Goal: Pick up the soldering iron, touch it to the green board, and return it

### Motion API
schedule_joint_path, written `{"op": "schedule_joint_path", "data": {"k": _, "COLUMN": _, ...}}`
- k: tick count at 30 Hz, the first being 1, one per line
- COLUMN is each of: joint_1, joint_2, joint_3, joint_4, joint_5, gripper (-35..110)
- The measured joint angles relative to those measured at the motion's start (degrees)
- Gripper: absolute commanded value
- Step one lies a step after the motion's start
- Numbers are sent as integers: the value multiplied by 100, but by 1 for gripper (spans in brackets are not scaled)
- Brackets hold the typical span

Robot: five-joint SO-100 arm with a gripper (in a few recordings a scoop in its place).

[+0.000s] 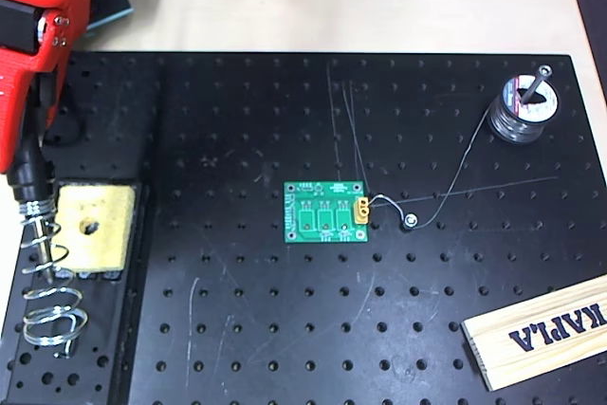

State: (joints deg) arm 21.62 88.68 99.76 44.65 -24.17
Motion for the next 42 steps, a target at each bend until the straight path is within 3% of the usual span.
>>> {"op": "schedule_joint_path", "data": {"k": 17, "joint_1": -26, "joint_2": 387, "joint_3": 519, "joint_4": -193, "joint_5": 0, "gripper": 11}}
{"op": "schedule_joint_path", "data": {"k": 23, "joint_1": -26, "joint_2": 396, "joint_3": 396, "joint_4": -255, "joint_5": 114, "gripper": 0}}
{"op": "schedule_joint_path", "data": {"k": 42, "joint_1": -88, "joint_2": 26, "joint_3": -413, "joint_4": -44, "joint_5": -114, "gripper": 0}}
